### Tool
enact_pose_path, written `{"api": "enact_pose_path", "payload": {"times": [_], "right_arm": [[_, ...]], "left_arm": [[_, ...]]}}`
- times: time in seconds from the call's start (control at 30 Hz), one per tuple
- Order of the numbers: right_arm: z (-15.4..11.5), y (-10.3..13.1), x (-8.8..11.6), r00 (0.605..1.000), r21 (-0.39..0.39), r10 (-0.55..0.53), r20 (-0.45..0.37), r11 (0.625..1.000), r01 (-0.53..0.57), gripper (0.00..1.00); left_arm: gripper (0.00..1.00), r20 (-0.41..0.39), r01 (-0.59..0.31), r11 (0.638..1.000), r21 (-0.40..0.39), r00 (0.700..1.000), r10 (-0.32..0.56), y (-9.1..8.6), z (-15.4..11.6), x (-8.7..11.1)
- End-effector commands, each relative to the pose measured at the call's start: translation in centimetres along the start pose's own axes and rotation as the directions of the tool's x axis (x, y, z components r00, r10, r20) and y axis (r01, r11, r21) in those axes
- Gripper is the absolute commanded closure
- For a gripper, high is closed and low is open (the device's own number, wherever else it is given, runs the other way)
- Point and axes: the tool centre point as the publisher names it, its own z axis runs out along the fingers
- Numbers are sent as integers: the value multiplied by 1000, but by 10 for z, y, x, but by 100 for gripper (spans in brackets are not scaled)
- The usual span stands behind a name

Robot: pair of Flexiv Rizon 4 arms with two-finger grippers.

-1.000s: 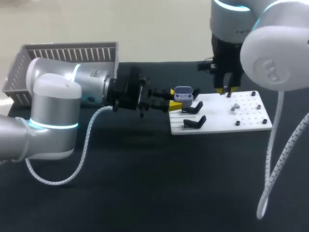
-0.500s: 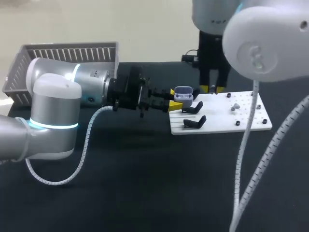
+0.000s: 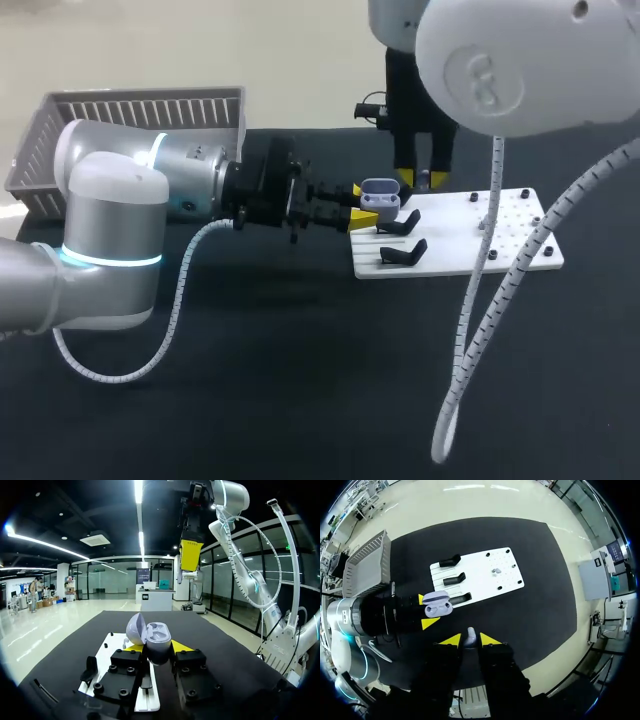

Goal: Pick up each earbud case from the left stands, insert the matching earbuds, close the lid, and place the case in the box.

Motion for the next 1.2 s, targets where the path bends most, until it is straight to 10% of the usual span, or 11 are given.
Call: {"api": "enact_pose_path", "payload": {"times": [0.03, 1.2], "right_arm": [[0, -1, 1, 1000, -1, 1, 2, 1000, -1, 100], [23, 31, -21, 943, 26, 293, -156, 956, -293, 100]], "left_arm": [[100, 3, -3, 1000, -3, 1000, 3, -1, 0, 1], [100, 3, -3, 1000, -3, 1000, 3, -1, 0, 1]]}}
